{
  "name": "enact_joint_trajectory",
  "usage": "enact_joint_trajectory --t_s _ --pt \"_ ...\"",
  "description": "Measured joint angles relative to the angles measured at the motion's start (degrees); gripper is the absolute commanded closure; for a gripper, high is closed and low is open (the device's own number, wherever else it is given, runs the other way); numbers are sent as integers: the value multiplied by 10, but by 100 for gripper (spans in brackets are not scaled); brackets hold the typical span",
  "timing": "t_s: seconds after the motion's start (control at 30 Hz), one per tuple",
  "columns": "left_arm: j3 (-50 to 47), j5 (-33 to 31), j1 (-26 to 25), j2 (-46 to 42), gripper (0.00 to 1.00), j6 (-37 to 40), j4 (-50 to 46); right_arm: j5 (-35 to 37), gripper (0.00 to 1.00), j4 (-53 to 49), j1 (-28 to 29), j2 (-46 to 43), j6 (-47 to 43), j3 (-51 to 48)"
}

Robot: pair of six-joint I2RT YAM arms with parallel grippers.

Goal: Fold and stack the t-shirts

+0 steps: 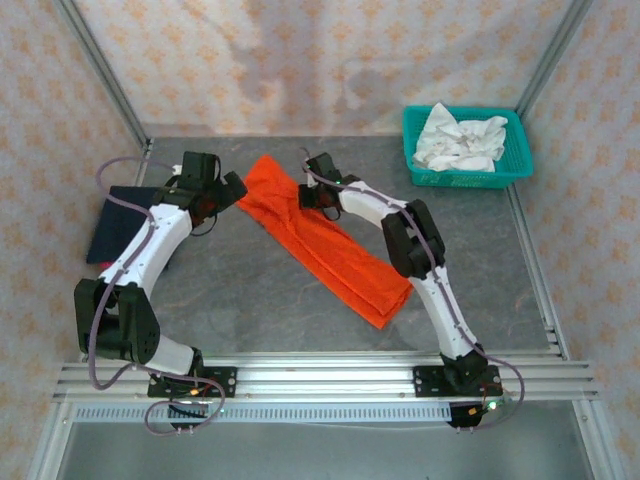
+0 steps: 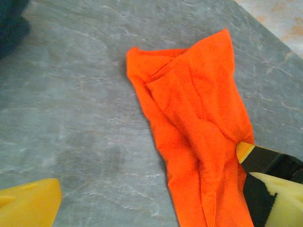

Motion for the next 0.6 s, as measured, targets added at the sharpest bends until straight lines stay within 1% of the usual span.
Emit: enact_joint_trajectory --t_s 0.1,0.2,0.37,0.4,0.5,0.53,0.6 --pt "-20 20 -1 6 0 0 33 24 91 8 -30 -31 20 -47" --pt "-21 31 -2 26 0 -2 54 49 91 16 -64 -60 42 -91" --pt "-21 42 -17 67 0 -11 79 105 83 22 -106 -110 89 -170" --pt "-21 45 -22 75 0 -14 85 115 77 22 -111 -119 97 -182" --pt "-19 56 -43 104 0 -26 105 124 50 26 -117 -128 111 -193" --pt "-16 61 -51 116 0 -30 109 124 43 28 -117 -130 113 -195" --pt "-1 66 -71 144 0 -38 116 124 35 36 -116 -144 111 -210"
